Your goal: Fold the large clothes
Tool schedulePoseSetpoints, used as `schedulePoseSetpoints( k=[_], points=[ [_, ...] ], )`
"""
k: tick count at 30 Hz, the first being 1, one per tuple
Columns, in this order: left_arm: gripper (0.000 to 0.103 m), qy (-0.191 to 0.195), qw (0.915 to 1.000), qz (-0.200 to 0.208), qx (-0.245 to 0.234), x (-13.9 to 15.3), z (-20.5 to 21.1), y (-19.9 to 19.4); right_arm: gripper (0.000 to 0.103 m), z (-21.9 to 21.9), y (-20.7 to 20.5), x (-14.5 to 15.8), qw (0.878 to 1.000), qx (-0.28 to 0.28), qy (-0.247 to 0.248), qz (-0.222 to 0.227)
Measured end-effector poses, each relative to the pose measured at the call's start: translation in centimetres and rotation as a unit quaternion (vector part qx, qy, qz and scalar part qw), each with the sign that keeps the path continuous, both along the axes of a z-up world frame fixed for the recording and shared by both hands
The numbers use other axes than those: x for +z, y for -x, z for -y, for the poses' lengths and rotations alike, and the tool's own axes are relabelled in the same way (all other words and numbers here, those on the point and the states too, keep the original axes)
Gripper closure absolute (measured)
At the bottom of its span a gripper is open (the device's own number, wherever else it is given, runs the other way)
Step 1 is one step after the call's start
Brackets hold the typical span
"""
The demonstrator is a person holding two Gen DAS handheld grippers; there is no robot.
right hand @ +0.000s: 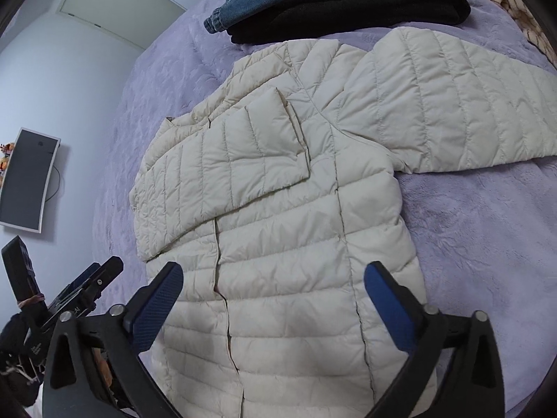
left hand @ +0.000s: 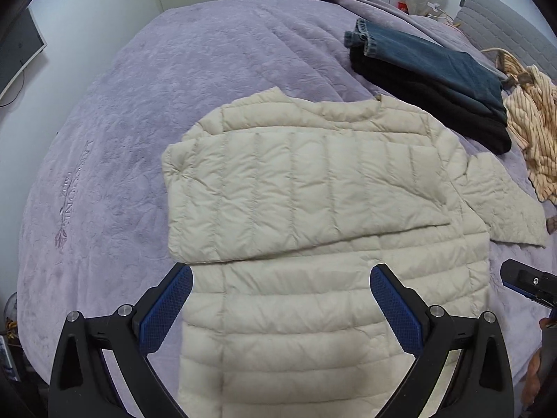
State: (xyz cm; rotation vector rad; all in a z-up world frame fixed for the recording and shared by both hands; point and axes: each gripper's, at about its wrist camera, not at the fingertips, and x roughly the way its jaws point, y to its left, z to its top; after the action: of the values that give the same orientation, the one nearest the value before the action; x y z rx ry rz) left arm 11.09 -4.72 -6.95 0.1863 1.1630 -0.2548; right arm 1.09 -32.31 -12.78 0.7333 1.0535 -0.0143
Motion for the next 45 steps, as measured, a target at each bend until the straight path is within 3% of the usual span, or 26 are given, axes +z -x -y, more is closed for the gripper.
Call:
schedulePoseSetpoints(
  k=[6,12,16,29,34,38,45],
  points=[
    [0.001,0.01,0.9996,-0.018,-0.019,-0.1,4.8,2.1,0.0,3.0,1.8,-0.2,1.0,-0.004,0.008,-0.009],
    [0.001,0.01,0.9995,-0.024,-0.021,-0.3,8.0,3.2,0.0,6.0,2.7,0.0,0.998,-0.008,0.06,-0.03],
    [0.001,0.001,0.9996,-0.019,-0.022,-0.3,9.5,3.8,0.0,8.6,3.3,-0.5,0.997,-0.012,0.068,-0.039],
    [0.001,-0.01,0.9992,-0.035,-0.015,-3.2,13.8,4.7,0.0,22.4,6.3,-4.0,0.985,-0.092,0.112,-0.09],
    [0.001,-0.012,0.999,-0.041,-0.017,-4.4,15.6,4.8,0.0,27.0,7.0,-5.7,0.982,-0.133,0.098,-0.094],
    [0.001,-0.014,0.9987,-0.044,-0.022,-5.1,16.6,4.9,0.0,29.9,7.7,-7.5,0.979,-0.175,0.052,-0.092],
    [0.001,-0.023,0.9984,-0.044,-0.028,-5.7,17.2,4.9,0.0,33.0,6.8,-9.6,0.97,-0.238,-0.021,-0.047]
  ],
)
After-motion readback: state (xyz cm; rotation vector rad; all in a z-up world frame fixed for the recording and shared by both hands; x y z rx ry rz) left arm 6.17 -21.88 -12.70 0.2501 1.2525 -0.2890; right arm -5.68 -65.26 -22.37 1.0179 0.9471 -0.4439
